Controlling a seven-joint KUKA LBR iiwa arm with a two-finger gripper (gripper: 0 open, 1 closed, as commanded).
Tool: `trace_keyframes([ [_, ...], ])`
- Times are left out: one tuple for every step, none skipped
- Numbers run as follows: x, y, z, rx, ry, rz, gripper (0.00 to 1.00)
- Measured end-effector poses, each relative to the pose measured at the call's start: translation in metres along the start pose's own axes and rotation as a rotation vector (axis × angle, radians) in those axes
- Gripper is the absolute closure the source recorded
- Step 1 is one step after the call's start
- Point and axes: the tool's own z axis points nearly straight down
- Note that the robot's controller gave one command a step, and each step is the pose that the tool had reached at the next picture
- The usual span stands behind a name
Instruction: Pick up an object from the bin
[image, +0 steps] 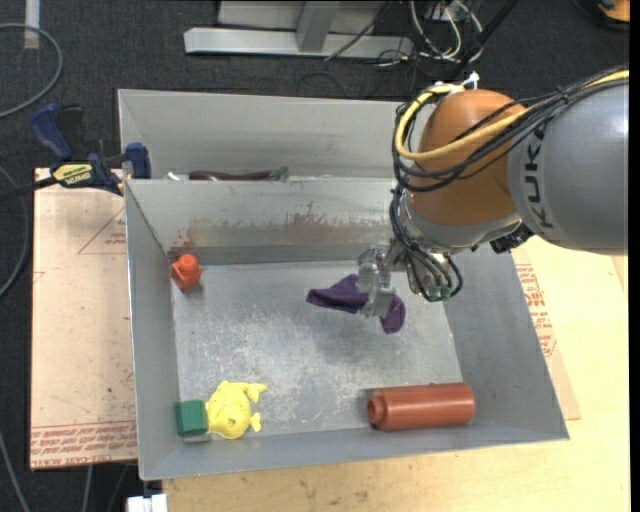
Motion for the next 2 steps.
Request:
trace_keyframes([
  [0.000, 0.000, 0.000, 0.000, 0.000, 0.000, 1.00],
  [0.020, -0.004, -0.195, -0.001, -0.001, -0.011, 1.00],
])
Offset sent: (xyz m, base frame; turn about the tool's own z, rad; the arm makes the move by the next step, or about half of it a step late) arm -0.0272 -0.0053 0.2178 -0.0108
